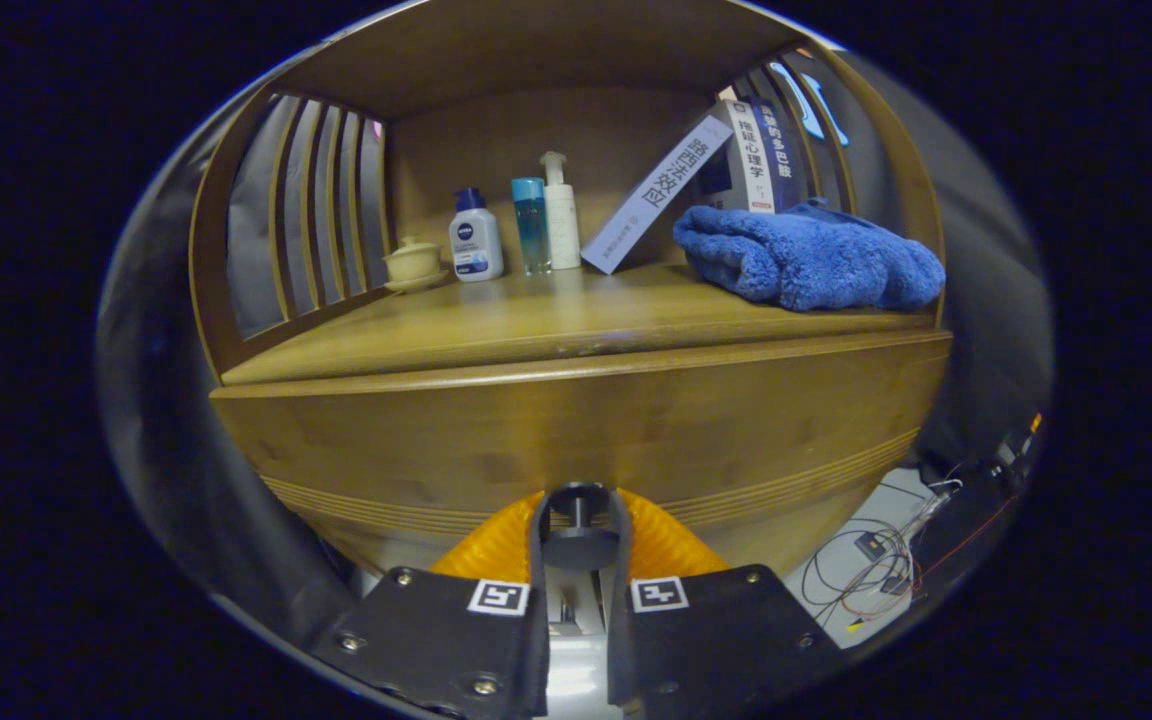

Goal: Pull open the drawer, take out the items inside it, and place them on the countertop above the cabinet.

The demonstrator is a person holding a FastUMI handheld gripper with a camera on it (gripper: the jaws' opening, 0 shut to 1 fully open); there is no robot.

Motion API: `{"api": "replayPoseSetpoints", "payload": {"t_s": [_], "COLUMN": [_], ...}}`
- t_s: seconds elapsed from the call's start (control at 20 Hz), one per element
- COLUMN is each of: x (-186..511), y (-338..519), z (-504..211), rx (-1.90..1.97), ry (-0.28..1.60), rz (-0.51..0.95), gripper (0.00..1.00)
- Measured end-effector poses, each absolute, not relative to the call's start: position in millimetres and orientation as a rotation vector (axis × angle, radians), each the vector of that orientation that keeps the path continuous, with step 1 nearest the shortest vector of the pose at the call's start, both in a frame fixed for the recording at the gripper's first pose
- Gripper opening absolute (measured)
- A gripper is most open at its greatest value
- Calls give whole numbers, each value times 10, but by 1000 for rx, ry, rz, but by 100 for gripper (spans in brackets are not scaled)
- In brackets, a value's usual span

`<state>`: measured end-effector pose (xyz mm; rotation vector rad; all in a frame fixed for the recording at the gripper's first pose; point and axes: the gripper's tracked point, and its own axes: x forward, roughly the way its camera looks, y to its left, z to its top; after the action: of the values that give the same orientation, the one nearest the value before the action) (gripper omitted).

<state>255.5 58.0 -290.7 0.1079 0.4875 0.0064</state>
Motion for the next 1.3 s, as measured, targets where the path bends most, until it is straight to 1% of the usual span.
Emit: {"api": "replayPoseSetpoints", "payload": {"t_s": [0.5,0.7,0.9,1.1,1.25,1.3], "x": [1715,1313,1130,1121,1091,1066], "y": [517,503,482,477,476,492], "z": [-2845,-2910,-2890,-2841,-2768,-2667], "rx": [135,132,115,90,75,71], "ry": [488,520,550,555,570,550], "rz": [-59,-85,-123,-110,-111,-108], "gripper": [23,23,23,23,37,39]}}
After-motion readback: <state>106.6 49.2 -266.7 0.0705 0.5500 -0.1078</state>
